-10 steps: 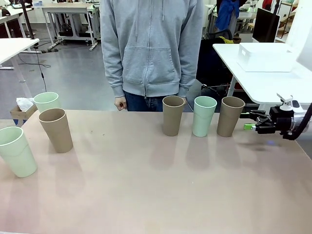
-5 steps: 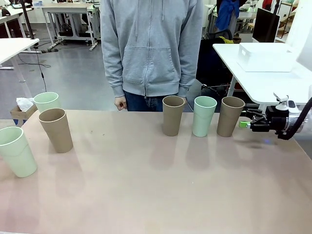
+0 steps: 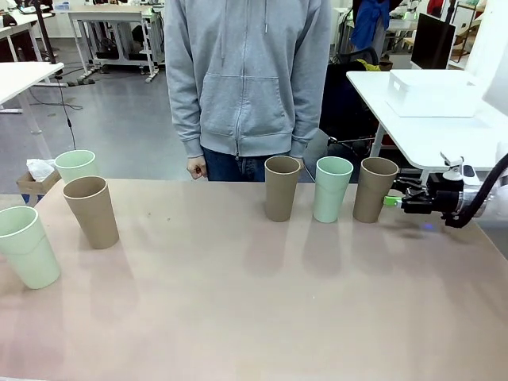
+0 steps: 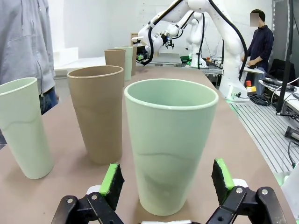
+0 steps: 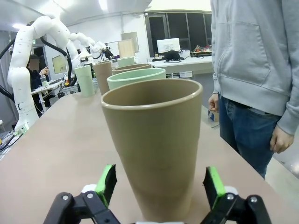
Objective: Stack the cups and store them in the basket.
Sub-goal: Pick up two Reusable plastic cups , one in each hand.
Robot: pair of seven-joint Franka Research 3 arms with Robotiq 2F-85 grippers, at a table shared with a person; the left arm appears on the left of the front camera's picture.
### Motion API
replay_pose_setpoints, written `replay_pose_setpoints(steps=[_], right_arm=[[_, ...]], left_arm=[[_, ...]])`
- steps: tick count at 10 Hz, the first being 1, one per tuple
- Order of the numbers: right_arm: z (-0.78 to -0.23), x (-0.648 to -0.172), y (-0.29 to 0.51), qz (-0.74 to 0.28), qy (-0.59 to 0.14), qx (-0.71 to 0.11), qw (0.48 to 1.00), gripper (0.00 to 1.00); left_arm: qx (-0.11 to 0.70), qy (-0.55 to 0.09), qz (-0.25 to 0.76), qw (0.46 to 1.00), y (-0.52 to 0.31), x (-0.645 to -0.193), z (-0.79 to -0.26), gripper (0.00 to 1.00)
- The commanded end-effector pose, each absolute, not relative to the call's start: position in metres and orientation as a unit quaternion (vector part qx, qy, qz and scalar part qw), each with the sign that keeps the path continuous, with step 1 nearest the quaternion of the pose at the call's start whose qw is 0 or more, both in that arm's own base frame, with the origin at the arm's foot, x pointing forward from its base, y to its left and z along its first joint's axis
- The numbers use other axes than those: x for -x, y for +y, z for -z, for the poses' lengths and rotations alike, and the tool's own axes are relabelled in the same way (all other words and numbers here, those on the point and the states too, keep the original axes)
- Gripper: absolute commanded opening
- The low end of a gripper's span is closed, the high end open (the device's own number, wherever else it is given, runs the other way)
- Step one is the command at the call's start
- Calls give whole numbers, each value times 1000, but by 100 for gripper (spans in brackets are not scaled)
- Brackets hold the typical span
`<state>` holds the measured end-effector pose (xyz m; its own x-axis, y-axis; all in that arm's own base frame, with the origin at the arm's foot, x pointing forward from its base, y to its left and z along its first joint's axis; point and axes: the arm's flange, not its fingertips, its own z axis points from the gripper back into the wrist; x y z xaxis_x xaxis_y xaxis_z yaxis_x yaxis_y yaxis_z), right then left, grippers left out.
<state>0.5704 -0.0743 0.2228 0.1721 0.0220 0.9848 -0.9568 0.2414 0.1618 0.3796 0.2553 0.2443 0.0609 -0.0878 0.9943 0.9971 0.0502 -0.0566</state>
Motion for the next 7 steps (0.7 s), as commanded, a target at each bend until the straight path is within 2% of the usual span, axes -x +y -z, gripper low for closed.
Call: replay_pose_setpoints(steps=[1, 7], right_arm=[[-220, -580, -70, -394, -511, -467, 605, 100], [-213, -580, -71, -383, -508, -471, 611, 100]], left_arm=[[471, -494, 492, 540, 252, -374, -234, 100], [466, -496, 502, 534, 241, -380, -225, 100]])
